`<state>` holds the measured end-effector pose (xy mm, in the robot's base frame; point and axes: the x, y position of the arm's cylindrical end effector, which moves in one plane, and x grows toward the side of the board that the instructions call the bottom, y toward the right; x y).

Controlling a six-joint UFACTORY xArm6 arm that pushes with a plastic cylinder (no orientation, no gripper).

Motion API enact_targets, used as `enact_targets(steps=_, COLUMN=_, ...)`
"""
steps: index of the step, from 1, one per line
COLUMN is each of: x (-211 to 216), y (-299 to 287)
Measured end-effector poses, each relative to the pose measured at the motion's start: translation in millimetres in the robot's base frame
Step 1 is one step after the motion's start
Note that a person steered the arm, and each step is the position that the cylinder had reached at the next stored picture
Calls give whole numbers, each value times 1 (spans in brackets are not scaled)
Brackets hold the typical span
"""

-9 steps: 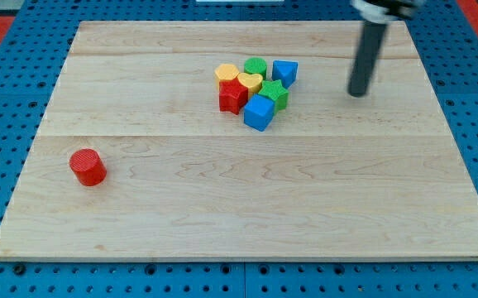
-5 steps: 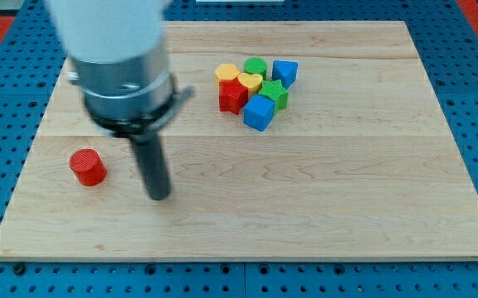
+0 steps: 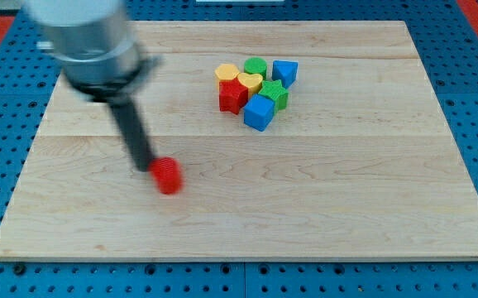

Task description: Push the red circle into the blue triangle and the green star

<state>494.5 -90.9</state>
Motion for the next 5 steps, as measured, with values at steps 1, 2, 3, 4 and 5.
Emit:
enact_targets(steps=1, x=4, y=-41)
enact_targets(steps=2, x=26, y=-58)
enact_targets(steps=3, x=42, y=-30)
enact_targets(steps=4, x=30, y=48)
enact_targets(steps=5, x=15, y=109)
